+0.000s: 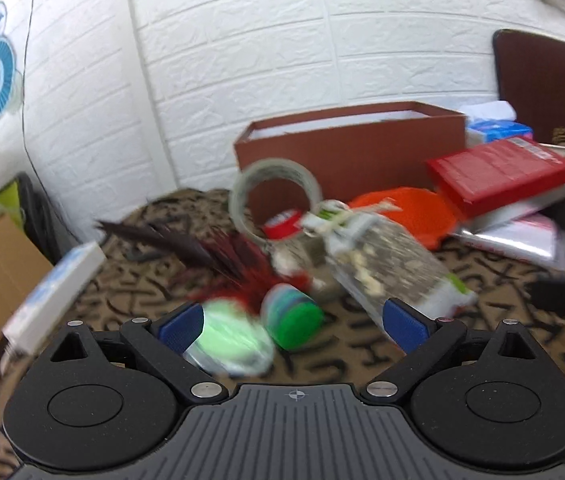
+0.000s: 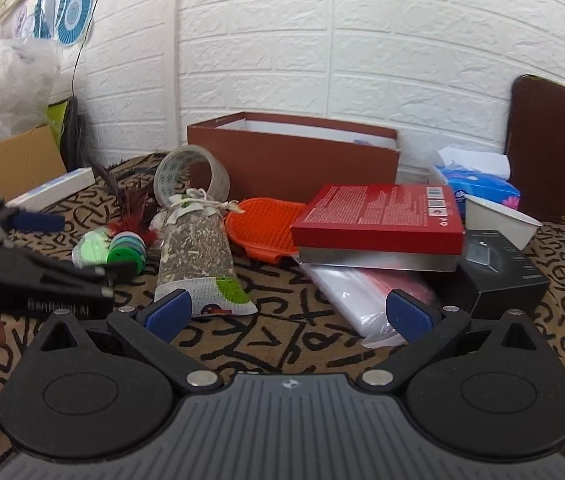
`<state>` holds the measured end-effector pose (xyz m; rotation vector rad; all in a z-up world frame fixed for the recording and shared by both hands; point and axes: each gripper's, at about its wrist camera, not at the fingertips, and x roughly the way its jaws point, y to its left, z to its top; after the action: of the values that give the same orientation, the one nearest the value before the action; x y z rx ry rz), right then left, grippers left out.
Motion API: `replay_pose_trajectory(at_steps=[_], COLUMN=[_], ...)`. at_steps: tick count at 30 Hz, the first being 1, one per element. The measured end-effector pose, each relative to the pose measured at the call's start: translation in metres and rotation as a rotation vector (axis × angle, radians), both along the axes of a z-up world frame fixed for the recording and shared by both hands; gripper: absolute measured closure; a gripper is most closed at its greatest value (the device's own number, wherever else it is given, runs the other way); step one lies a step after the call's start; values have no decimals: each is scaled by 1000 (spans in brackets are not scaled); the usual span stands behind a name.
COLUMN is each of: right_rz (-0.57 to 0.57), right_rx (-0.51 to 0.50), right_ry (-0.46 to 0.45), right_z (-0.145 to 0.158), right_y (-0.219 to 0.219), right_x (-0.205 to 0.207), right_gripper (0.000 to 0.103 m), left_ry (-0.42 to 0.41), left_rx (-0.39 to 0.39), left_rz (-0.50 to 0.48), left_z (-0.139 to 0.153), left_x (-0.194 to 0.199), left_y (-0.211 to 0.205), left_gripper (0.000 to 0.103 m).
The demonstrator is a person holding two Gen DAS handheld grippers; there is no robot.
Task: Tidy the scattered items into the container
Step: 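Move the left gripper toward the gray cloth herb sachet, then close the left gripper on the gray herb sachet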
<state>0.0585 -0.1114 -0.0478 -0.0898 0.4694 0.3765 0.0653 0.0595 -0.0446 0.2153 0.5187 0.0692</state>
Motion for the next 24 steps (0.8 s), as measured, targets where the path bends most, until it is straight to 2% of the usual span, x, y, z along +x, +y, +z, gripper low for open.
replay_pose_trajectory(at_steps=[5,9,14,18,21,24], right_rz=[48,83,112,135,161,214], right_rx=[-5,1,-22,-46,-76,-81], right_ry=[32,59,69,39,22,19], right_z=[-10,-16,-23,-24,-24,-24], right_y=[11,24,41,49,55,57], right_x=[13,25,35,36,37,37], right_gripper=[0,0,0,0,0,3], left_ry=[-43,-45,34,74,152,199], left_rx=[-78,-131,-147,-120,-107,-72], left_rz=[-83,-105,-123,-122,-115,-144], left_z=[14,18,11,6,-1,-9], left_x=[22,48,81,97,108,113], left_y=[30,32,13,-10,-24,-35], left_gripper=[2,2,1,1,3,17])
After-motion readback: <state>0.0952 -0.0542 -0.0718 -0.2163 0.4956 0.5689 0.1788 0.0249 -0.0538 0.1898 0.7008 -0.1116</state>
